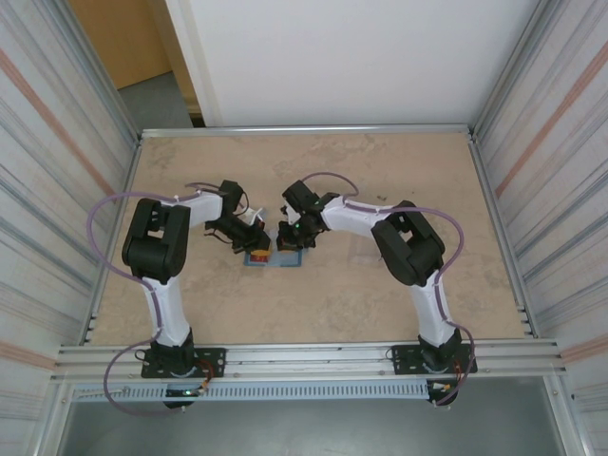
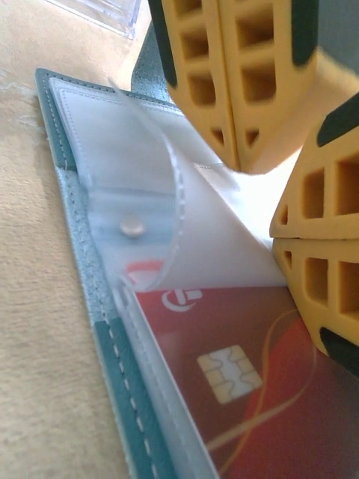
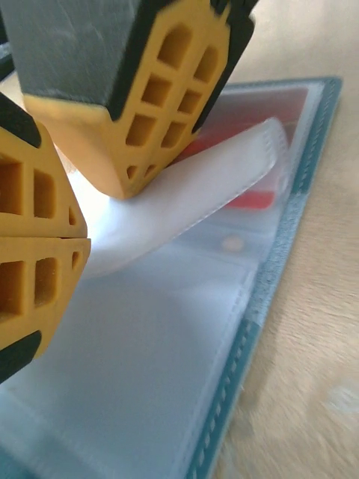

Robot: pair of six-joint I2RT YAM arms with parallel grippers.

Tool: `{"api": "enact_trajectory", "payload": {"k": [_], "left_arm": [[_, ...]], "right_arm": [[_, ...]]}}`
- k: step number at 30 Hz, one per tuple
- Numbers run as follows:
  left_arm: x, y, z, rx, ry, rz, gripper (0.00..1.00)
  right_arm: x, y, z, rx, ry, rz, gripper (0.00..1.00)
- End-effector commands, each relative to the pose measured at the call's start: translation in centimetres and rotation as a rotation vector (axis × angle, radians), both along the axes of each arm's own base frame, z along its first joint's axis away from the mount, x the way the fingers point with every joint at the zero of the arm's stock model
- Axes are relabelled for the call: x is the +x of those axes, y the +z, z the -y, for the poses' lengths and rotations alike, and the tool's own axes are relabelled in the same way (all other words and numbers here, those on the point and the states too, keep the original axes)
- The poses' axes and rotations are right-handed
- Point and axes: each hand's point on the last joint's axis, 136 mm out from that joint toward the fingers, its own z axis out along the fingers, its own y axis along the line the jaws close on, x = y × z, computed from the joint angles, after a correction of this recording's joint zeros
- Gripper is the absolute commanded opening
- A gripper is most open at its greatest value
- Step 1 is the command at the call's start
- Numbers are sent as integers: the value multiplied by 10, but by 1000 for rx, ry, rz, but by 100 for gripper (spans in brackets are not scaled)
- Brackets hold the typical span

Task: Put the credit cards into the card holder
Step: Flip over the card slot on the card holder.

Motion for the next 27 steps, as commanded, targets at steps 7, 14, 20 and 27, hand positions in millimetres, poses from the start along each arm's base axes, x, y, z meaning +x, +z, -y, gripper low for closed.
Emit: {"api": "enact_trajectory", "payload": {"k": [7, 14, 20, 27], "left_arm": [[-3, -11, -16, 76, 1, -7, 0], [-3, -10, -14, 69, 0, -11, 0], [-4, -8, -11, 55, -4, -6, 0], [-3, 4, -10, 39, -2, 26, 0]], "right_arm": [[35, 20, 15, 73, -41, 4, 1], [33, 2, 9, 71, -38, -36, 1], [29, -11, 1, 64, -23, -58, 1], [23, -19, -10, 73, -4, -78, 1]]}}
